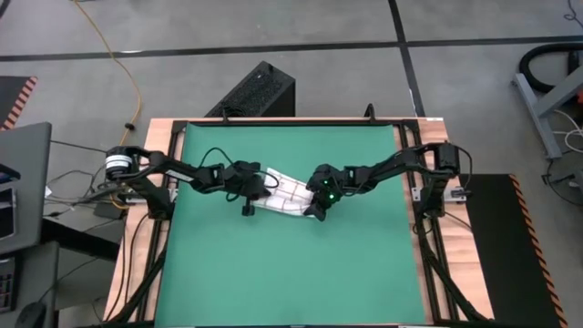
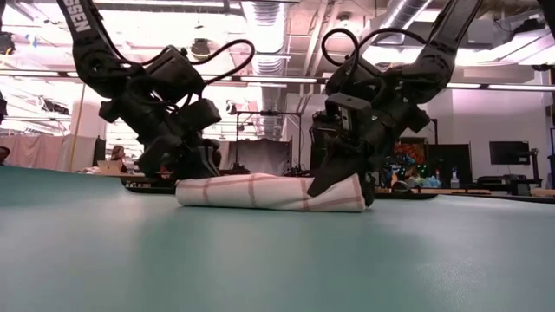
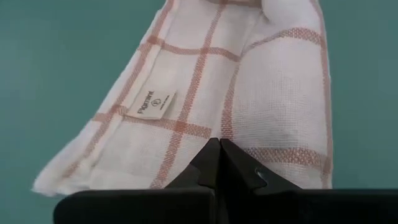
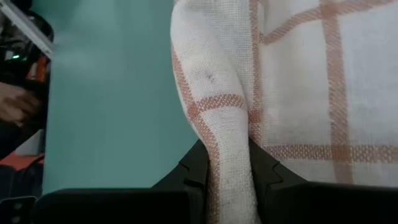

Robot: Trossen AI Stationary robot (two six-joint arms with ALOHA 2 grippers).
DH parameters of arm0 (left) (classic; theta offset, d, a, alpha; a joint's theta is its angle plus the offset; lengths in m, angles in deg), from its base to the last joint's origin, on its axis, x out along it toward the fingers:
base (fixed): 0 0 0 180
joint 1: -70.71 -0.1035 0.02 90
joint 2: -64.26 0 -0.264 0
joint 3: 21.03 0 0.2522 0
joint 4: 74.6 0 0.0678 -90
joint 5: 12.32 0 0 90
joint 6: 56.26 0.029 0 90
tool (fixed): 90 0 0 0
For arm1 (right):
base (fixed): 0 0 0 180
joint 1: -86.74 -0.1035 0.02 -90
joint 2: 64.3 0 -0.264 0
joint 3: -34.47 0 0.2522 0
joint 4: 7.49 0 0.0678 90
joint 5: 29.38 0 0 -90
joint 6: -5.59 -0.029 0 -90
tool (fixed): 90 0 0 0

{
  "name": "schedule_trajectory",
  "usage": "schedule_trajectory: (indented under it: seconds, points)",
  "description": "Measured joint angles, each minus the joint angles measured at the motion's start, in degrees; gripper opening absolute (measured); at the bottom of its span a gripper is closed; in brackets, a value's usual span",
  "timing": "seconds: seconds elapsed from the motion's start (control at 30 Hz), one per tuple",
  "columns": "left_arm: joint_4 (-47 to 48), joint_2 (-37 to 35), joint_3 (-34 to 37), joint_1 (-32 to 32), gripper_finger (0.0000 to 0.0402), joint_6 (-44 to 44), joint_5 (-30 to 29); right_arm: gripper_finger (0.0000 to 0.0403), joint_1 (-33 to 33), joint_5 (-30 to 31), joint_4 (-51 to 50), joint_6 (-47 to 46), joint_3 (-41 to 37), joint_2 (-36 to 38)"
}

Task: Roll towel
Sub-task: Roll the white towel

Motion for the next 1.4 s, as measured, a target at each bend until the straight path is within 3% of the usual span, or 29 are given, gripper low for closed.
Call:
schedule_trajectory:
  seconds: [0.3, 0.57, 1.03, 1.4]
  points:
    - [-0.02, 0.79, -0.03, -0.10, 0.0000, -12.40, 5.36, 0.0072, 0.74, 6.12, -7.97, 0.02, 0.00, 5.23]
    - [0.74, 0.93, 0.12, 1.83, 0.0000, -22.18, 11.33, 0.0072, 1.27, 7.11, -8.57, -0.98, 0.02, 5.51]
    - [0.94, 0.93, 0.12, 5.70, 0.0000, -27.92, 11.04, 0.0072, 4.65, 8.14, -9.24, -1.63, 0.20, 3.98]
    - [2.79, -0.52, 0.26, 5.87, 0.0000, -34.04, 17.60, 0.0072, 4.49, 8.80, -5.38, -2.54, 0.35, -1.53]
